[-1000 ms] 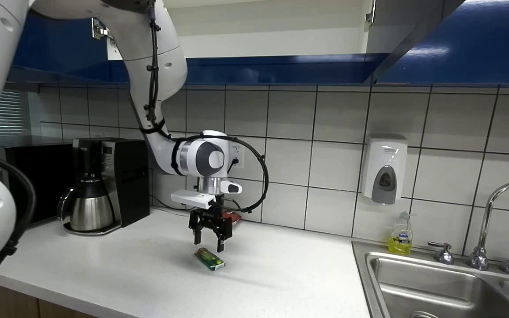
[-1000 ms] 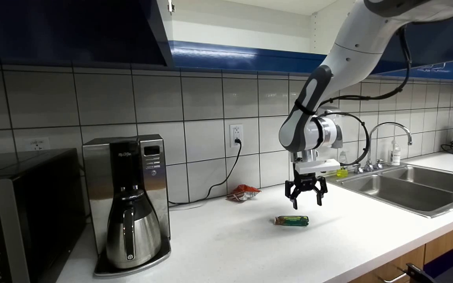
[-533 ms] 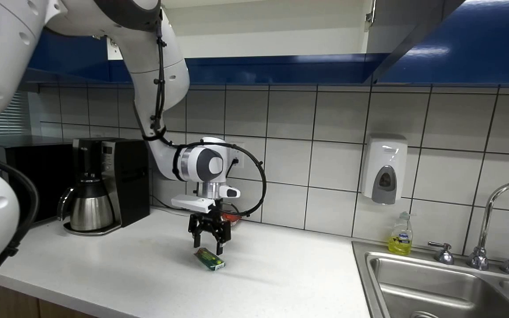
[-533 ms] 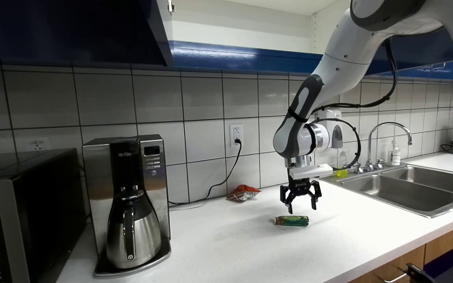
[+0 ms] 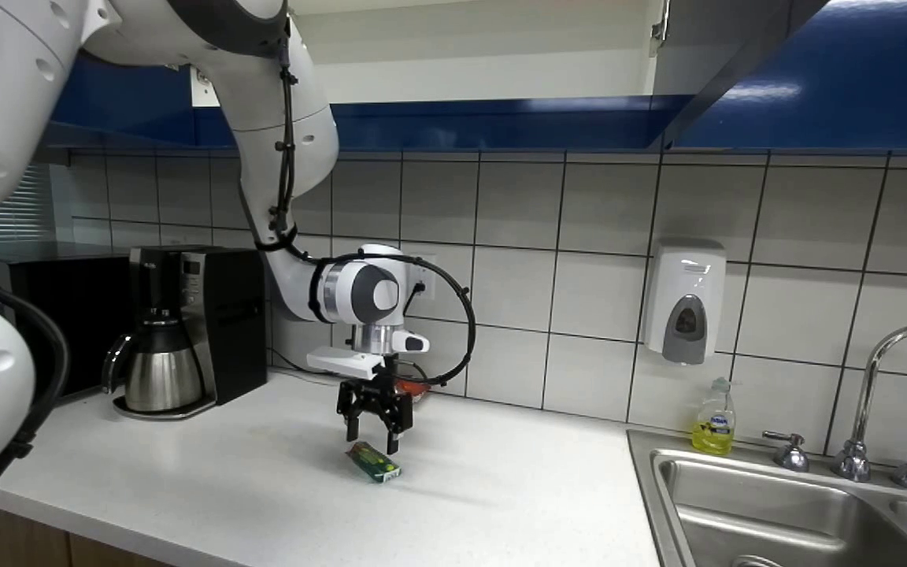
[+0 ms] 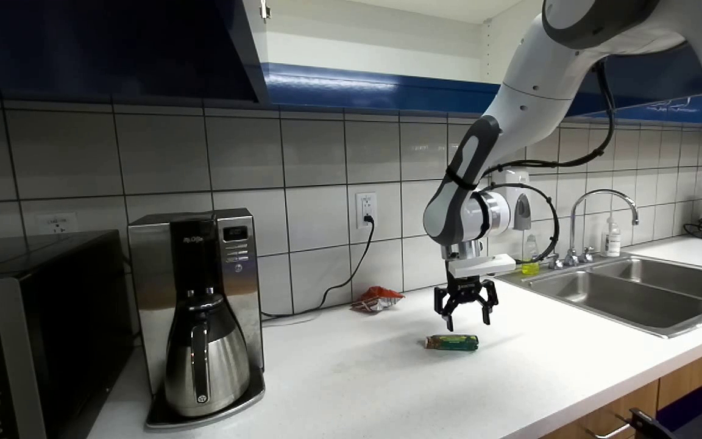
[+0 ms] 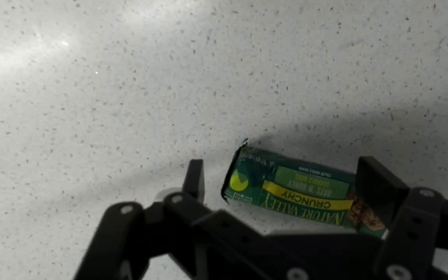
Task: Put the green packet inside the open upper drawer.
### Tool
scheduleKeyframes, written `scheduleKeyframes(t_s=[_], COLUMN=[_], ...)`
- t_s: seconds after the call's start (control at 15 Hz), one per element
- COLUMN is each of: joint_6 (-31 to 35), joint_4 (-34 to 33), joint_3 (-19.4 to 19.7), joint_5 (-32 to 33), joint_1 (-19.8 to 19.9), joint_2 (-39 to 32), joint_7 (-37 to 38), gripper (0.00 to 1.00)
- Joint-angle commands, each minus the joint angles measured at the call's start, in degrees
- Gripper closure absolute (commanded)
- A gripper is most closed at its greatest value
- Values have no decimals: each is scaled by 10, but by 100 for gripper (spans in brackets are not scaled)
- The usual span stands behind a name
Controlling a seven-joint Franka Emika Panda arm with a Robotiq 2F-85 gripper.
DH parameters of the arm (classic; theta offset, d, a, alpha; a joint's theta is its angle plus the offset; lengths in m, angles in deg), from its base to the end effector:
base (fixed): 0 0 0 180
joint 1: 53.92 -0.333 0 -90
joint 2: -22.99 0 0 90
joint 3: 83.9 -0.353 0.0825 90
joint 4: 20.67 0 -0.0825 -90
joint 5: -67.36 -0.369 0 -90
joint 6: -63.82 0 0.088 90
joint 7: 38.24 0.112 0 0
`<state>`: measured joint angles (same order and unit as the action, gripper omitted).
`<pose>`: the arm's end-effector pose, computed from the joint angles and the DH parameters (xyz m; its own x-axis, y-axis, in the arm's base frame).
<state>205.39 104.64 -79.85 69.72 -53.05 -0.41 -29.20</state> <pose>0.5495 -0.0470 0.2302 0.9716 -0.2068 -0.1153 -0.1999 -0.9774 0.0684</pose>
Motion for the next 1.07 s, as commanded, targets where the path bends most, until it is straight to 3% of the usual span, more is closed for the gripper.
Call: scheduleKeyframes(t_s=[0.0, 0.53, 1.0], joint_6=[-2, -20, -29], joint_4=[3, -12, -33], joint_3=[1, -7, -6], joint_5=[13, 41, 117], joint_1=[-4, 7, 5], joint_2=[6, -4, -24], joint_7=[-18, -130, -223], gripper=[0, 0, 0])
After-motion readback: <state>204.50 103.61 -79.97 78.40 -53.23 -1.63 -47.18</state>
